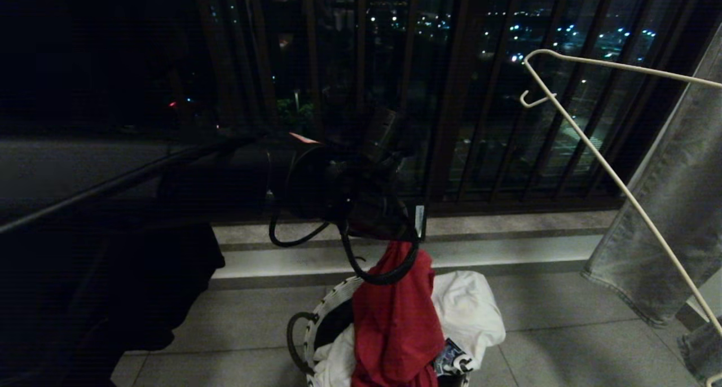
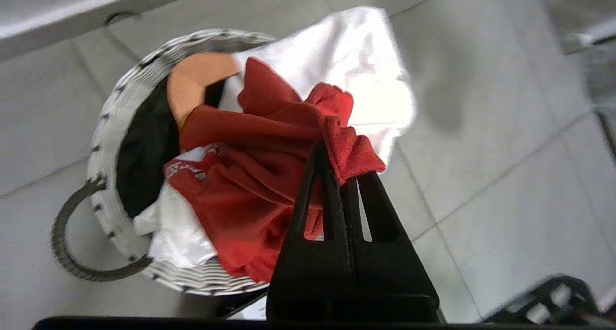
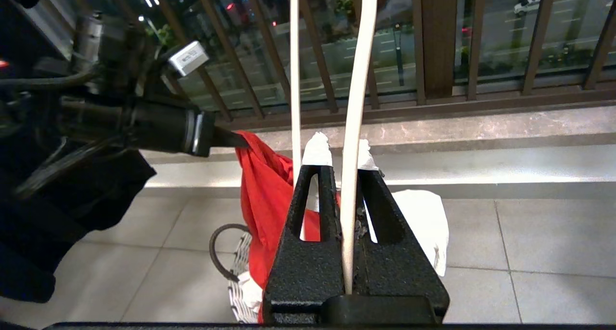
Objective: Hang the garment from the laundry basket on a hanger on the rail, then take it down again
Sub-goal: Pick up clothes from the basket
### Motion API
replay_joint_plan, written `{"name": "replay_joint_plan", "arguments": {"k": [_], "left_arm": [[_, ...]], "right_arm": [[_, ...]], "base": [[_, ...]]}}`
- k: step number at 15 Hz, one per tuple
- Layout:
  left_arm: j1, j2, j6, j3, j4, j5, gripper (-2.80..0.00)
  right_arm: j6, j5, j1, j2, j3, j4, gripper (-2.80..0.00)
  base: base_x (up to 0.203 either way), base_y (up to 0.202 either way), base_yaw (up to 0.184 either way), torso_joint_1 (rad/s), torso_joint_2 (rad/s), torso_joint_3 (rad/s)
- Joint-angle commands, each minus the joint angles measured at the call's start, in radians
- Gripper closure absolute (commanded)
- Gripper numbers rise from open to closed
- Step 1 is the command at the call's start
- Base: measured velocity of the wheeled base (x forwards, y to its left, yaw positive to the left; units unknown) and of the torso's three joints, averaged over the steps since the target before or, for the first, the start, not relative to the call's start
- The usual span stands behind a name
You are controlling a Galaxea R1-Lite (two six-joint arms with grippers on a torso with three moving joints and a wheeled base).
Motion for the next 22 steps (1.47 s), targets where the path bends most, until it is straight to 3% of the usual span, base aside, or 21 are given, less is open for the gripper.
{"name": "replay_joint_plan", "arguments": {"k": [1, 7, 12, 14, 17, 22], "left_arm": [[0.025, -0.004, -0.006, 0.008, 0.004, 0.013, 0.00], [0.071, -0.251, 0.019, 0.101, 0.013, 0.040, 0.00], [0.073, -0.368, 0.110, 0.041, 0.143, 0.168, 0.00], [0.072, -0.384, 0.121, 0.007, 0.216, 0.258, 0.00], [0.071, -0.425, 0.151, -0.002, 0.239, 0.277, 0.00], [0.046, -0.376, 0.149, -0.060, 0.314, 0.347, 0.00]], "right_arm": [[0.005, -0.003, 0.001, 0.009, 0.003, -0.001, 0.00], [0.007, -0.003, 0.001, 0.015, 0.005, -0.001, 0.00], [0.007, -0.003, 0.001, 0.015, 0.005, -0.002, 0.00], [0.007, -0.001, 0.001, 0.017, 0.006, -0.003, 0.00], [0.007, -0.001, 0.001, 0.017, 0.006, -0.003, 0.00], [0.007, -0.001, 0.001, 0.018, 0.011, -0.003, 0.00]], "base": [[0.000, 0.000, 0.000, 0.000, 0.00, 0.000], [0.000, 0.000, 0.000, 0.000, 0.00, 0.000], [0.000, 0.000, 0.000, 0.000, 0.00, 0.000], [0.000, 0.000, 0.000, 0.000, 0.00, 0.000], [0.000, 0.000, 0.000, 0.000, 0.00, 0.000], [0.000, 0.000, 0.000, 0.000, 0.00, 0.000]]}}
